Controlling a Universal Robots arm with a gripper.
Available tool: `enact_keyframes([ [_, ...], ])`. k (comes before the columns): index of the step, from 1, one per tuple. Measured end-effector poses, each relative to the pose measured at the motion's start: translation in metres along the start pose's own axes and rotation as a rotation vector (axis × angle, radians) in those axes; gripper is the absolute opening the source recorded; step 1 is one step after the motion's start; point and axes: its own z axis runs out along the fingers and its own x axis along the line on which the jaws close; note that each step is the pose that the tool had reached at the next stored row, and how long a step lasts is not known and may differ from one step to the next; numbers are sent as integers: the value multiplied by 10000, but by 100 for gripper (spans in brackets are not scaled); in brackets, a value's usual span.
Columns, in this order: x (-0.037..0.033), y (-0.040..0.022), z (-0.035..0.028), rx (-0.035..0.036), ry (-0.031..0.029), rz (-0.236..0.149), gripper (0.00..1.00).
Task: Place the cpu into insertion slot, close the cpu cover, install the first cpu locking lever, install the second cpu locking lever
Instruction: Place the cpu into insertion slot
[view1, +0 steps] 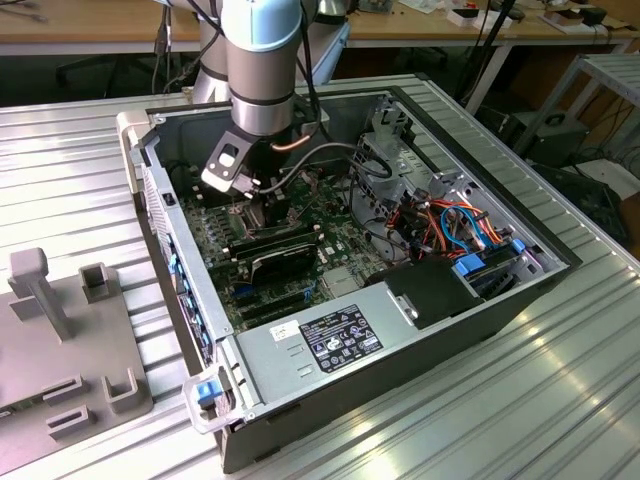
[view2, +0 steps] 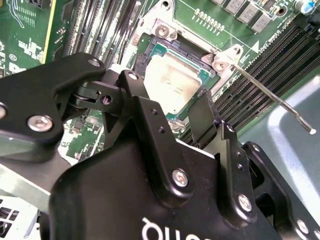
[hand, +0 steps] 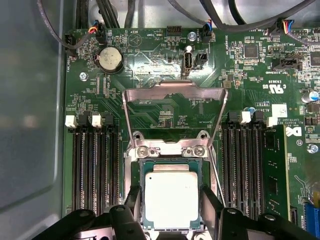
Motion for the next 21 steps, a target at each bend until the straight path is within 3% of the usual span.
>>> enact_keyframes([
  [3,0,5,6,1,29,3,61],
  [10,0,3,19,7,261,30,61],
  [21,1,22,30,5,263,29,61],
])
